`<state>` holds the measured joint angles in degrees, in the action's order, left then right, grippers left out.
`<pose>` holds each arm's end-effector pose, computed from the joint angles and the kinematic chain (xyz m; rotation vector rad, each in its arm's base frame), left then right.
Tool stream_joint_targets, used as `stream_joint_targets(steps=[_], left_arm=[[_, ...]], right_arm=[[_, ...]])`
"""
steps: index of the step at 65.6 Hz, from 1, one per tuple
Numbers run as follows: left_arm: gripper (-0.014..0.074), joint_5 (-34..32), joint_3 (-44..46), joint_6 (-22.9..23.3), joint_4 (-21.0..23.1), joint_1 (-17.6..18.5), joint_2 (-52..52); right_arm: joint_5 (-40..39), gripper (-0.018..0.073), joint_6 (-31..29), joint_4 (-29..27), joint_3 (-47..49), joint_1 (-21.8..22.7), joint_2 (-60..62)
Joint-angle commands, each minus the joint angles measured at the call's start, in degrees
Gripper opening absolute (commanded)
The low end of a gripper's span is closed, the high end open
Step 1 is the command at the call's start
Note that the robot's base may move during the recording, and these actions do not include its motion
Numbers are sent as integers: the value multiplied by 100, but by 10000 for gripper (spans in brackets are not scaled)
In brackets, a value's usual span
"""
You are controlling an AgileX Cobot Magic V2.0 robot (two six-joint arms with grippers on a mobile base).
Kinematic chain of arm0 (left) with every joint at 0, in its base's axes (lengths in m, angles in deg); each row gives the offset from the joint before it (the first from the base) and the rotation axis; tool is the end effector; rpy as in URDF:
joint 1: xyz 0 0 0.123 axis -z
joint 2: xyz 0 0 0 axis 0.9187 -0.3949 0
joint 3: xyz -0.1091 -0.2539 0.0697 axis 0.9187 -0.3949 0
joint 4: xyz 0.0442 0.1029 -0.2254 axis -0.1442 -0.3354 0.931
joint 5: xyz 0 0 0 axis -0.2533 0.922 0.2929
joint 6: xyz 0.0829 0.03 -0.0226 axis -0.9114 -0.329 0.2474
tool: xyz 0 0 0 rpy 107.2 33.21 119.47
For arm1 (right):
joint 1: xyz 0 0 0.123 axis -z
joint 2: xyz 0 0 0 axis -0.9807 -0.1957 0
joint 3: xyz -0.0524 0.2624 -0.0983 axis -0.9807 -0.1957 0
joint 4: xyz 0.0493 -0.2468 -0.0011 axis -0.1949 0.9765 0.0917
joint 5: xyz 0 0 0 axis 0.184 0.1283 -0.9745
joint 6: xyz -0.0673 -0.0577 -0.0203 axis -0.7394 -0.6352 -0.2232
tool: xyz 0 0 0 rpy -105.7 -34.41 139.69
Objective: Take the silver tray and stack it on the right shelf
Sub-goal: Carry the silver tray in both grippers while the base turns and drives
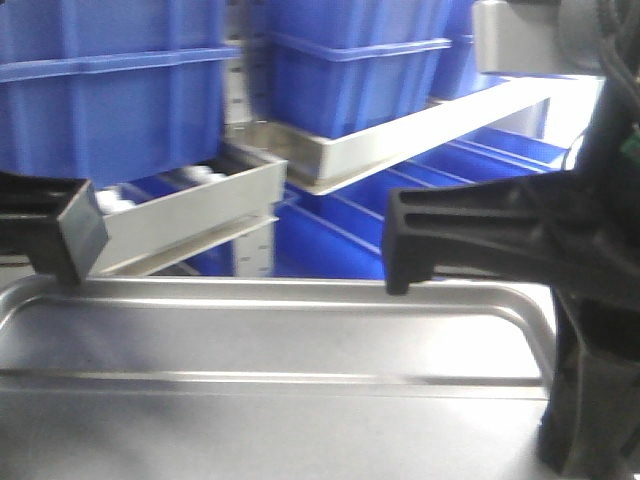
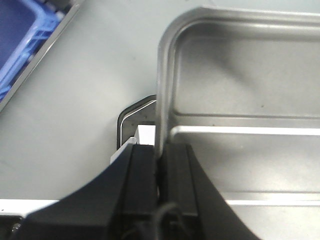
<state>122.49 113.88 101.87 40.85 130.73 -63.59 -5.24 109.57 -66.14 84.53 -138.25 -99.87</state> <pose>0.1042 -0.1743 0.2561 0.1304 2.8722 -0.1224 0.1221 0.1771 0.2493 0.1908 2.8558 0.2227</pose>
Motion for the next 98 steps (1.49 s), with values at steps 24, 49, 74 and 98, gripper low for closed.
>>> stream_joint_targets(steps=[24,49,74,98], left_arm=[[-92,-66,172,12,3,41,133],[-92,-66,172,12,3,41,133],[-92,-66,172,12,3,41,133],[-92,-66,172,12,3,41,133]], right_arm=[[-142,59,0,154,160,-11,115],[-142,59,0,154,160,-11,115],[-142,59,0,154,160,-11,115],[-142,59,0,154,160,-11,115]])
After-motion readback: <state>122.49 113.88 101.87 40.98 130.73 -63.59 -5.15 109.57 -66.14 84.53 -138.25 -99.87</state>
